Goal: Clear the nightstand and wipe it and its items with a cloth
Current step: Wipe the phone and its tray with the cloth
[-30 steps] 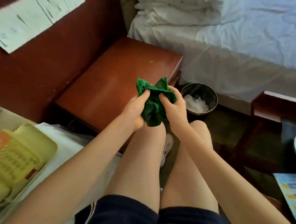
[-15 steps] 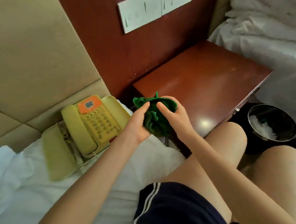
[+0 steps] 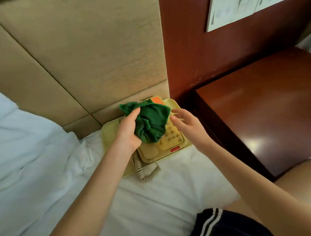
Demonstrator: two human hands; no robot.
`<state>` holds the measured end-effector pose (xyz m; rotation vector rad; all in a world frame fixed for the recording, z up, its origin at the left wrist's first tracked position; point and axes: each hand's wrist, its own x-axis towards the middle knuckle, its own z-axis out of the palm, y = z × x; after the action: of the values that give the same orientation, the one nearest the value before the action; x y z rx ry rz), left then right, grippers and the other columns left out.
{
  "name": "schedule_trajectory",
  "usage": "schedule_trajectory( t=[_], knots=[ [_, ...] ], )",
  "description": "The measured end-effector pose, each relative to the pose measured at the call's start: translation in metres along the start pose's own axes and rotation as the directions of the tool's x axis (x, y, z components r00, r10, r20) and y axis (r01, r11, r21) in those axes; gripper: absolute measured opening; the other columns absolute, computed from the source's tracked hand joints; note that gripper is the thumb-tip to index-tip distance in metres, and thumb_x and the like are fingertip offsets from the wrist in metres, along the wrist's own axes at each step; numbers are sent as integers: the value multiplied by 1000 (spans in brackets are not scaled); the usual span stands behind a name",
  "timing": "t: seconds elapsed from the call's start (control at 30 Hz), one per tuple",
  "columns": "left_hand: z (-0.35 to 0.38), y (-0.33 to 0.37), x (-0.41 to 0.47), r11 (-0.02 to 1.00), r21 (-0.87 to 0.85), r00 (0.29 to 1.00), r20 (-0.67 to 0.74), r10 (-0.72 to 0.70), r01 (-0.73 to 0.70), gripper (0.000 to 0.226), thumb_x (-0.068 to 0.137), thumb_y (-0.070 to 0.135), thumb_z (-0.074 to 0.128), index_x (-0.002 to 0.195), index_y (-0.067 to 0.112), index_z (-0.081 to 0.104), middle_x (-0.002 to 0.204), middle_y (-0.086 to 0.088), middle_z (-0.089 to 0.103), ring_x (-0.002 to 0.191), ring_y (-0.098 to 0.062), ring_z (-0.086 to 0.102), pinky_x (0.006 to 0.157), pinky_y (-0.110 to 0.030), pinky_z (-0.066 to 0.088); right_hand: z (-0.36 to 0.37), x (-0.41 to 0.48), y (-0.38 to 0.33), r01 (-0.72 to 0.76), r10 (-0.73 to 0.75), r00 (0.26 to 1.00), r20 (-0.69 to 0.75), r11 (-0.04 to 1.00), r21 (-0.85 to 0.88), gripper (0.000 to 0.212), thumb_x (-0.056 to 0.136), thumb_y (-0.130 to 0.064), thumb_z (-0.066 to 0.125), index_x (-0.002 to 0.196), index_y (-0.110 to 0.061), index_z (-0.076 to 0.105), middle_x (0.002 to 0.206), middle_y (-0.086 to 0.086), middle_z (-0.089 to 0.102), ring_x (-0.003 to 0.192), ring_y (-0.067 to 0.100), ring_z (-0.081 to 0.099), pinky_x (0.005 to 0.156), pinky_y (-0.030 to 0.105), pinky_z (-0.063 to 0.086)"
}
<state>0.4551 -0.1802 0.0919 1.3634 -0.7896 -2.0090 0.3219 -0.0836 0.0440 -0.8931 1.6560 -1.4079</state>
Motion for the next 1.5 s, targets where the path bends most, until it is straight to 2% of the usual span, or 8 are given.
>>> schedule_trajectory(
  t=[0.13, 0.23, 0.33, 0.5, 0.7, 1.03, 1.33, 1.5],
  knots=[
    [-19, 28, 8, 850, 336, 871, -139, 470, -405, 7, 94, 21, 56, 101, 22, 56, 97, 1, 63, 94, -21, 62, 80, -40, 54, 1, 13, 11, -23, 17, 999, -37, 983, -183, 28, 92, -26, 57, 120, -23, 54, 102, -13, 56, 93, 3, 55, 67, 14, 47],
    [-30, 33, 17, 299, 755, 610, 165, 775, -584, 11, 93, 15, 53, 103, 17, 57, 92, 1, 59, 88, -17, 55, 79, -30, 46, 0, 17, 20, -27, 10, 999, -54, 947, -320, 34, 93, -23, 55, 127, -21, 52, 113, -12, 54, 106, 9, 50, 81, 25, 47],
    [-45, 3, 37, -84, 803, 614, 513, 600, -589, 46, 89, 7, 56, 134, 14, 49, 135, -5, 51, 126, -21, 43, 105, -33, 34, -2, 22, 34, -3, -32, 998, -61, 861, -508, 40, 93, -21, 54, 133, -19, 49, 133, -1, 50, 124, 18, 44, 99, 35, 41],
    [-65, -37, 27, 116, 774, 730, 519, 445, -622, 68, 83, 48, 51, 145, 34, 27, 149, 20, 10, 140, -1, -2, 113, -26, 3, -10, 22, 59, -11, -101, 987, -124, 731, -682, 44, 92, -18, 49, 136, -12, 47, 140, 7, 47, 132, 27, 37, 110, 40, 23],
    [-55, -13, 59, -294, 788, 605, 607, 515, -540, 53, 87, 57, 37, 129, 32, 57, 140, -1, 48, 135, -30, 31, 108, -56, 24, -17, 16, 82, -126, 51, 987, -154, 840, -528, 50, 91, -7, 39, 139, -22, 41, 126, -2, 54, 116, 22, 50, 96, 40, 42],
    [-27, -24, 75, 81, 891, 745, 321, 585, -447, 51, 95, 29, 52, 141, 15, 36, 156, -2, 20, 144, -29, -4, 116, -44, 9, -25, 12, 86, -319, 304, 946, -112, 936, -148, 53, 96, -9, 32, 144, -29, 36, 140, -6, 47, 128, 14, 41, 108, 30, 30],
    [-66, -90, 14, -559, 595, 482, 801, 354, -577, 45, 88, 48, 41, 122, 23, 56, 143, -1, 45, 138, -30, 19, 106, -60, 15, -37, -3, 95, -280, 285, 958, -7, 935, -219, 66, 93, -3, 28, 145, -43, 24, 145, 1, 39, 140, 27, 23, 114, 52, 20],
    [-29, -35, 50, -376, 804, 690, 591, 418, -461, 50, 93, 46, 47, 139, 28, 42, 157, 4, 19, 145, -28, 4, 115, -51, 13, -40, -16, 91, -248, 253, 967, -4, 946, -211, 69, 91, 4, 28, 147, -35, 26, 134, -1, 49, 127, 19, 41, 107, 37, 32]
  ],
)
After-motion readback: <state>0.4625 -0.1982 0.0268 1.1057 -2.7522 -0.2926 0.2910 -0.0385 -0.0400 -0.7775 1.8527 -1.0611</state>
